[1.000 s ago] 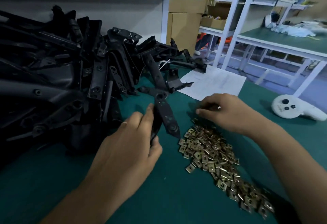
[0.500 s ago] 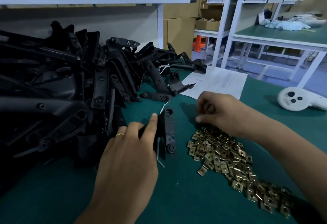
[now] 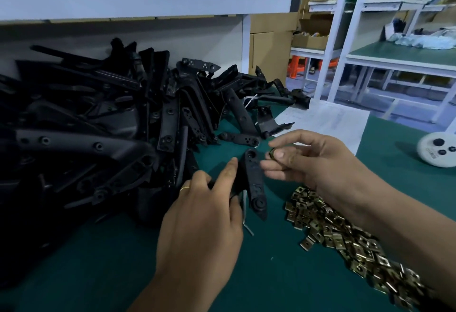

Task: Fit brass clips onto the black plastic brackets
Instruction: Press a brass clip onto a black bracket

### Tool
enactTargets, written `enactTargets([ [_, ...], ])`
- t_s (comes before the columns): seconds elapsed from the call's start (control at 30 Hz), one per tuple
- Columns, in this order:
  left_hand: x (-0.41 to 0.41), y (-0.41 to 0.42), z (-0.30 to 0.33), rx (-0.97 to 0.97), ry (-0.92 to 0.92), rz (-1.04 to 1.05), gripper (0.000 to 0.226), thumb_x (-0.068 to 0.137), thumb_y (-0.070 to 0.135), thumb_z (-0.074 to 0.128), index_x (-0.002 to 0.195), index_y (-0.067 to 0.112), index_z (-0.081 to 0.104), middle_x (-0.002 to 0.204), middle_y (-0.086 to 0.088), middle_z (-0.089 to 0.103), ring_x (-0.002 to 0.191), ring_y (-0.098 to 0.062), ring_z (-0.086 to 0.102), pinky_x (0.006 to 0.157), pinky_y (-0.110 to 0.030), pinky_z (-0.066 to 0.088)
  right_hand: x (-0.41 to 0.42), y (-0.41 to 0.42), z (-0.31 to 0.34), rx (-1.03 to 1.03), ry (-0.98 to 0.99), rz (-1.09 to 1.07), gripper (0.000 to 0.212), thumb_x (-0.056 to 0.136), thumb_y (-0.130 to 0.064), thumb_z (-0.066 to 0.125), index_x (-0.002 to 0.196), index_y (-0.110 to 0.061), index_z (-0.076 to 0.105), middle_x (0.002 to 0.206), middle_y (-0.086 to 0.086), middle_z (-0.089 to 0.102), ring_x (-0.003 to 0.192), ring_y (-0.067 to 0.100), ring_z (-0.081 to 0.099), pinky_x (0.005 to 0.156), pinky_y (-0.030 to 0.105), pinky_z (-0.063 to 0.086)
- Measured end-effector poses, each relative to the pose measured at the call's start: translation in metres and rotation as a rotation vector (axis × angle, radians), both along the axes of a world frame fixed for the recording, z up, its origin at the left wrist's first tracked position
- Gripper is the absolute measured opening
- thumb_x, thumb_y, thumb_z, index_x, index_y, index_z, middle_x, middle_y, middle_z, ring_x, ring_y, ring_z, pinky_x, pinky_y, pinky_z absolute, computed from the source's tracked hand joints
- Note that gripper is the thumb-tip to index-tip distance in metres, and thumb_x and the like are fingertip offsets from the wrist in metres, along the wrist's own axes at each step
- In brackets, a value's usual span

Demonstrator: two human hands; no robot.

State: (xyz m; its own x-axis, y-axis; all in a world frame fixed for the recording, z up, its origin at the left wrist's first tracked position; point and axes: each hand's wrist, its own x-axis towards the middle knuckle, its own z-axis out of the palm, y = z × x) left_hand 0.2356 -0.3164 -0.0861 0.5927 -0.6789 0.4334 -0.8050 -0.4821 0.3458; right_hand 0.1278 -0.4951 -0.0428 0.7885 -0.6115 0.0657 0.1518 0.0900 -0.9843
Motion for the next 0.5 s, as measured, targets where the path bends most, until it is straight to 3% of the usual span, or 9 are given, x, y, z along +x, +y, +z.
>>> enactTargets([
  [0.23,0.0001,0.0003,0.0032,-0.036,0.020,0.008,0.064,0.103,0.050,0.040,0.158,0.053,0.007,0.104,0.015,0.039,0.095,-0.006,0.046,0.062,-0.023,0.036,0.0018,0.0067,-0.0004,-0.042,0.027,0.147,0.026,0.090,-0.018,0.066,0.103,0.004,0.070,0.096,0.024,0.077,0.082,0.028,0.078,0.072,0.029,0.063],
  [0.5,-0.0014,0.0019,0.0060,-0.039,-0.007,-0.040,0.065,0.104,0.049,0.040,0.160,0.051,0.008,0.107,0.015,0.040,0.098,-0.005,0.048,0.062,-0.019,0.036,-0.0007,0.0084,0.0033,-0.148,0.090,0.182,0.021,0.094,-0.025,0.067,0.089,-0.007,0.078,0.087,0.021,0.077,0.071,0.027,0.077,0.067,0.032,0.063],
])
